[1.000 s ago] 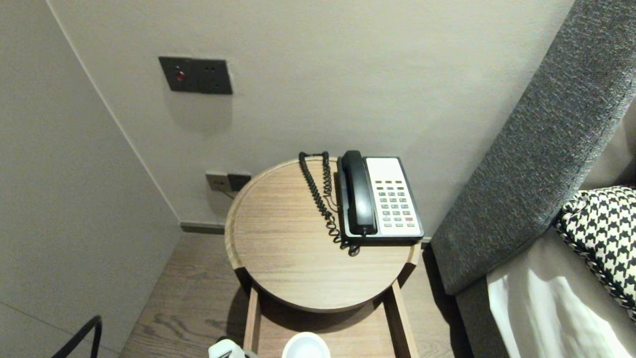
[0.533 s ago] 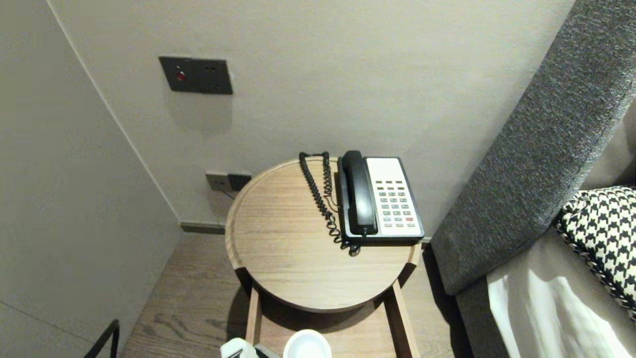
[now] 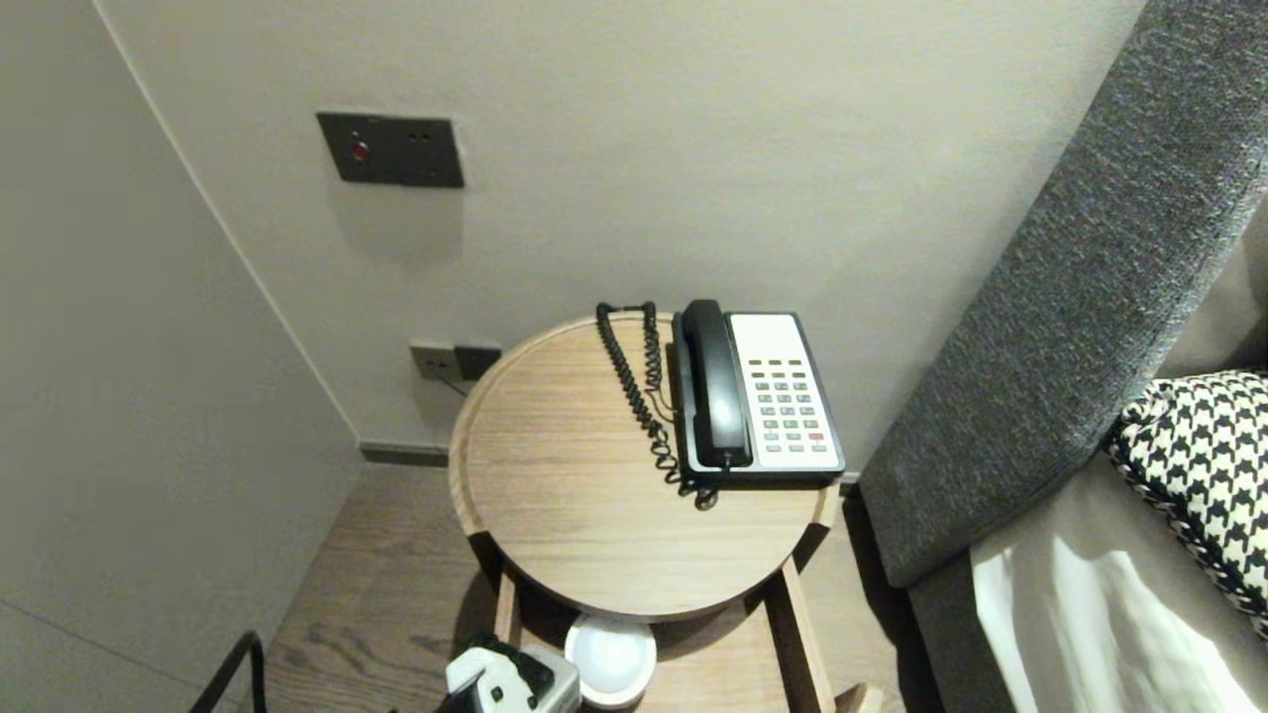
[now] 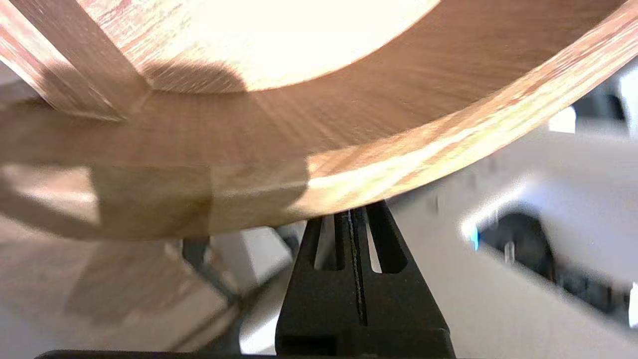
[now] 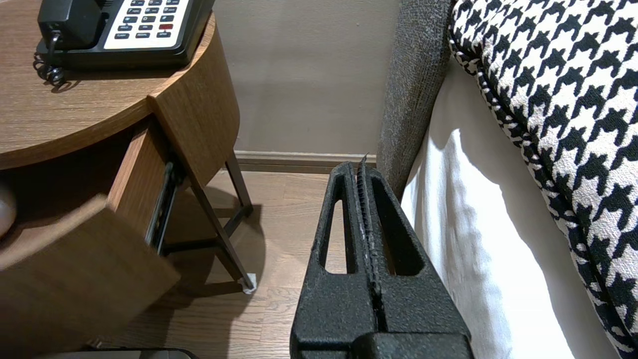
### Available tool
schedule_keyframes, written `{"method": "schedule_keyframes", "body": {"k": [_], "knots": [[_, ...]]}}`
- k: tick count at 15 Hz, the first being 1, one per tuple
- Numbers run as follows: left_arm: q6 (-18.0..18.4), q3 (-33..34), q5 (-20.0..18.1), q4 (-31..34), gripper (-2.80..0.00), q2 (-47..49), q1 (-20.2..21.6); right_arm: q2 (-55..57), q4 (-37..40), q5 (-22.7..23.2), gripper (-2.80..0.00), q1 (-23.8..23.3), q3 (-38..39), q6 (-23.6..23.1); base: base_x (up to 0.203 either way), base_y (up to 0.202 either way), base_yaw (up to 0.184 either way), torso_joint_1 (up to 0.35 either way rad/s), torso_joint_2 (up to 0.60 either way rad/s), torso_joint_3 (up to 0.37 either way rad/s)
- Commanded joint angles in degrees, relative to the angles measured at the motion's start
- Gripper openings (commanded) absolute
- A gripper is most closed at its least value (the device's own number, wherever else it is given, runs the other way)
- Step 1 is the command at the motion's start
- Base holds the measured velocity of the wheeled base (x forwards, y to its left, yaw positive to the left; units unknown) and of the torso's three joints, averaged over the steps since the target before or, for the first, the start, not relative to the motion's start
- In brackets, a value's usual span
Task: Close the nightstand drawer
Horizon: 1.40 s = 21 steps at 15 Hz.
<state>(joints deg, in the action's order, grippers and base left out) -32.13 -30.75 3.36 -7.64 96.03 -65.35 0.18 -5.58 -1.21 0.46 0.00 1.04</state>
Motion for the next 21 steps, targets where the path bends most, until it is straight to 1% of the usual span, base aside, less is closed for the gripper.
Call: {"method": "schedule_keyframes", "body": {"k": [1, 2, 3, 9, 12, 15, 17, 18, 19, 21], "knots": [[-0.2, 0.3, 1.6, -2.2, -2.8, 0.6, 0.8, 0.0, 0.0, 0.0, -2.8, 0.1, 2.3, 0.0, 0.0, 0.0, 0.0, 0.0, 0.0, 0.0], [-0.1, 0.3, 2.6, -3.6, -2.8, 0.9, 1.4, 0.0, 0.0, 0.0, -2.8, 0.1, 2.3, 0.0, 0.0, 0.0, 0.0, 0.0, 0.0, 0.0], [-0.1, 0.3, 2.8, -4.6, -2.8, 1.1, 1.8, 0.0, 0.0, 0.0, -2.8, 0.1, 2.3, 0.0, 0.0, 0.0, 0.0, 0.0, 0.0, 0.0], [0.5, 0.8, 3.0, -10.1, -2.8, 1.7, 4.3, 0.0, 0.0, 0.0, -2.8, 0.1, 2.3, 0.0, 0.0, 0.0, 0.0, 0.0, 0.0, 0.0], [0.6, 1.3, 3.2, -15.4, -2.8, 2.2, 4.9, 0.0, 0.0, 0.0, -2.8, 0.1, 2.3, 0.0, 0.0, 0.0, 0.0, 0.0, 0.0, 0.0], [0.8, 1.4, 6.9, -19.4, -2.8, 3.1, 4.9, 0.0, 0.0, 0.0, -2.8, 0.1, 2.3, 0.0, 0.0, 0.0, 0.0, 0.0, 0.0, 0.0], [1.4, 1.6, 7.4, -21.4, -2.8, 3.0, 4.9, 0.0, 0.0, 0.1, -2.8, 0.1, 2.3, 0.0, 0.0, 0.0, 0.0, 0.0, 0.0, 0.0], [2.1, 1.8, 7.6, -22.2, -2.8, 2.8, 4.9, 0.0, 0.0, 0.0, -2.8, 0.1, 2.3, 0.0, 0.0, 0.0, 0.0, 0.0, 0.0, 0.0], [3.7, 2.1, 9.3, -23.7, -2.8, 2.8, 4.9, 0.0, 0.0, 0.0, -2.8, 0.1, 2.3, 0.0, 0.0, 0.0, 0.0, 0.0, 0.0, 0.0], [5.7, 2.4, 11.6, -25.6, -2.8, 3.1, 4.9, 0.0, 0.0, 0.0, -2.8, 0.1, 2.3, 0.0, 0.0, 0.0, 0.0, 0.0, 0.0, 0.0]]}}
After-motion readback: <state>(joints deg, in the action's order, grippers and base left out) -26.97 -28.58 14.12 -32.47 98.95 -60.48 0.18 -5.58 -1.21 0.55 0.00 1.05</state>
